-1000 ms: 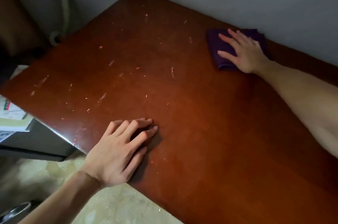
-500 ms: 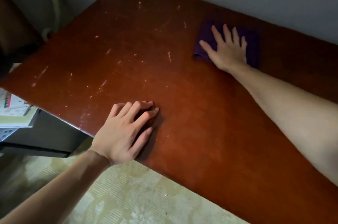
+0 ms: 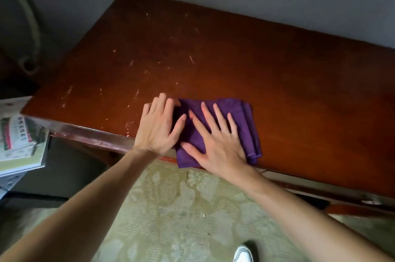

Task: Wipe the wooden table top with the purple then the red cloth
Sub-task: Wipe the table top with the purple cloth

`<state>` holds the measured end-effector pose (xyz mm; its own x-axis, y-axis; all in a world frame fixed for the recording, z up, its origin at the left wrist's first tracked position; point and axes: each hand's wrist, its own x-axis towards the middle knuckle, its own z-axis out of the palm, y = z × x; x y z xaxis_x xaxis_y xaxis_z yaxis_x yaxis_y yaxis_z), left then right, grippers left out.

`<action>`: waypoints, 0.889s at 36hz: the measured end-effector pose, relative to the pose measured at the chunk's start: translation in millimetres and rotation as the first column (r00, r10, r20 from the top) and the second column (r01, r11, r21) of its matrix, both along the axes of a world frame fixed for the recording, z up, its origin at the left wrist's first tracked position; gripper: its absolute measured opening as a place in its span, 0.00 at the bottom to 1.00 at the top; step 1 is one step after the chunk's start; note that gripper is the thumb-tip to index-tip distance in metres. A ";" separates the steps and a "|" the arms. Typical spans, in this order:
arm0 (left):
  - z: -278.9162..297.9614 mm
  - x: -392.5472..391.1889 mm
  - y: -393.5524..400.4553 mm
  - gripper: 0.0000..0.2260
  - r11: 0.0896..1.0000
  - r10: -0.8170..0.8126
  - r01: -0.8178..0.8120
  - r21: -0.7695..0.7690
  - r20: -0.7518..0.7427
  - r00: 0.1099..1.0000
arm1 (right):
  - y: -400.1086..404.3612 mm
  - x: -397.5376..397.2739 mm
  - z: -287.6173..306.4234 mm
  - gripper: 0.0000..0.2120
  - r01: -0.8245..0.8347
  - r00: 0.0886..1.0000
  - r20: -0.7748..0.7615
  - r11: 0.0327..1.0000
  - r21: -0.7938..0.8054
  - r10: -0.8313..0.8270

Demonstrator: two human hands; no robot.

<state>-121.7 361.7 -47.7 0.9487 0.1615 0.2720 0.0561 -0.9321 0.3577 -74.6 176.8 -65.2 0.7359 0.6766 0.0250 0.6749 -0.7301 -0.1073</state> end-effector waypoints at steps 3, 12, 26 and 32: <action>0.2 -5.7 25.9 0.21 0.984 -0.113 0.125 0.130 -0.100 0.989 | -3.3 5.3 2.3 0.39 -0.082 0.997 0.006 0.996 -0.024 0.082; -1.6 3.6 60.8 0.24 0.980 -0.087 0.113 0.162 -0.158 0.984 | 10.9 109.8 14.7 0.37 -0.534 0.845 -0.035 0.839 -0.103 0.534; 0.1 5.9 64.6 0.24 0.994 -0.063 0.088 0.067 -0.311 0.948 | 107.1 317.9 15.6 0.36 -0.487 0.873 -0.043 0.868 -0.102 0.485; -1.2 6.4 66.7 0.24 0.995 -0.077 0.095 0.040 -0.334 0.940 | 136.8 384.3 19.9 0.41 -0.317 0.947 -0.067 0.948 -0.040 0.314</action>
